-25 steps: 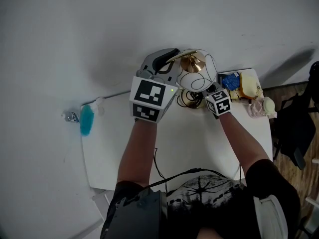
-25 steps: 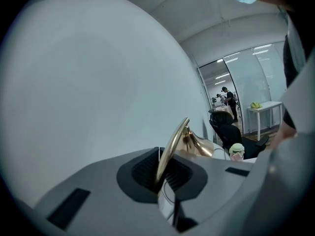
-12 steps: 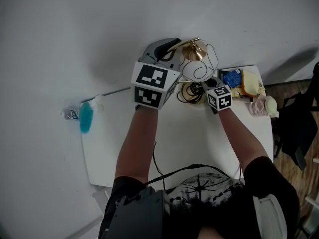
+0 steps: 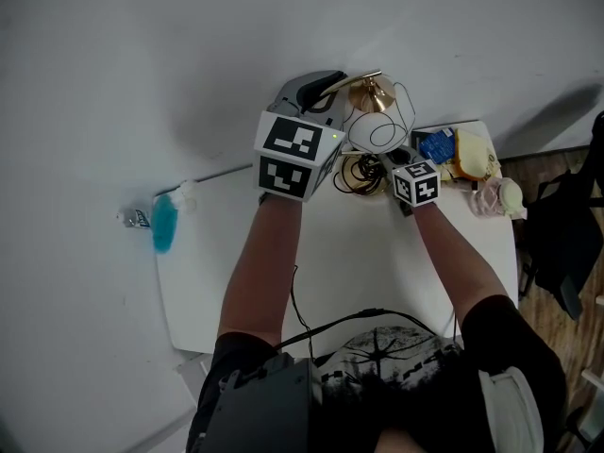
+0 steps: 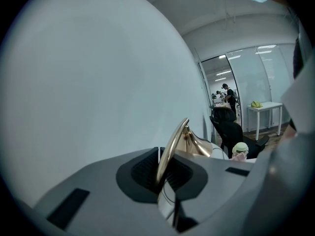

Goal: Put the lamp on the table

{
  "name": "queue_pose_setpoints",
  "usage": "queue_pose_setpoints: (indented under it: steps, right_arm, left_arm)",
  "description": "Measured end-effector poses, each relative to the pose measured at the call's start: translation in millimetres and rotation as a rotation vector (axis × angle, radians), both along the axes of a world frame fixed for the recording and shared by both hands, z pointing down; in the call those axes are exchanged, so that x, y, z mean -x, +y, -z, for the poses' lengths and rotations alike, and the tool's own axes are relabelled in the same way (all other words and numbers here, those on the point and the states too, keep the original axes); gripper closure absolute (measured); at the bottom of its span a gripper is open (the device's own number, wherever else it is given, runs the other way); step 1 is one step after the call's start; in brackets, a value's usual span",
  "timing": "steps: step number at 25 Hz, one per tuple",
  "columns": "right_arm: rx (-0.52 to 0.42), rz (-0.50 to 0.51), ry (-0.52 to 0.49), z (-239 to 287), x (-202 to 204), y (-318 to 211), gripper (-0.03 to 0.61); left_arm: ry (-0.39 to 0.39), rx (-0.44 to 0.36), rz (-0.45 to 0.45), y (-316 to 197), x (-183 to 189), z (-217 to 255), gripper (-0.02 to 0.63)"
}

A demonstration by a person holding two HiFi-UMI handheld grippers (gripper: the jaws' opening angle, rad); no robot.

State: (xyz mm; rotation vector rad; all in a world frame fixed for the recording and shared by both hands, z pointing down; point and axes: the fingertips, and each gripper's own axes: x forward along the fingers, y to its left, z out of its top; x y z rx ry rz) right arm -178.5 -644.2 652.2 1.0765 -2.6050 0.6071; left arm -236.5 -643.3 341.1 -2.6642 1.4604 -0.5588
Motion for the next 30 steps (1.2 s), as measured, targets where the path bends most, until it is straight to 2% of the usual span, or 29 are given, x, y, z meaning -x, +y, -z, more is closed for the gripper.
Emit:
queue_pose_setpoints:
  steps: [2,5,9,15,20,24,26,30]
  right_arm:
    - [-0.002,0.007,0.012,0.1,-2.9,-0.9,0.448]
    - [-0.007,0.031,0.040,0.4,-7.1,2.4,0.400]
    - [-0.032,0.045,0.066,3.6,-13.7,11.9,0.397]
    - [-0.064,0.048,0.038,17.3,-32.7,22.0,0.397]
    - [-0.079,0.060,0.039,31.2,-30.7,30.6,0.397]
    - [-0.093,0.068,0.039,40.8,-34.0,39.6,0.397]
    - [-0.099,0.068,0.042,43.7,-37.2,43.0,0.397]
    - [-0.103,0.067,0.056,47.3,-41.8,49.6,0.397]
  left_arm:
    - [-0.003,0.001,-0.002,-0.7,-3.3,-0.5,0.592]
    - [-0.011,-0.002,-0.008,-1.0,-7.9,-0.8,0.592]
    - [-0.027,-0.001,-0.009,-0.4,-12.1,-1.8,0.592]
    - [-0.045,-0.009,-0.017,1.2,-30.0,-2.7,0.592]
    - [-0.072,-0.029,-0.026,1.2,-35.9,-1.0,0.592]
    - [-0.070,-0.020,-0.003,2.9,-32.0,-5.5,0.592]
    - [-0.103,-0.017,0.021,5.1,-25.3,-10.8,0.591]
    - [-0.142,-0.036,0.066,15.2,-14.2,-12.9,0.504]
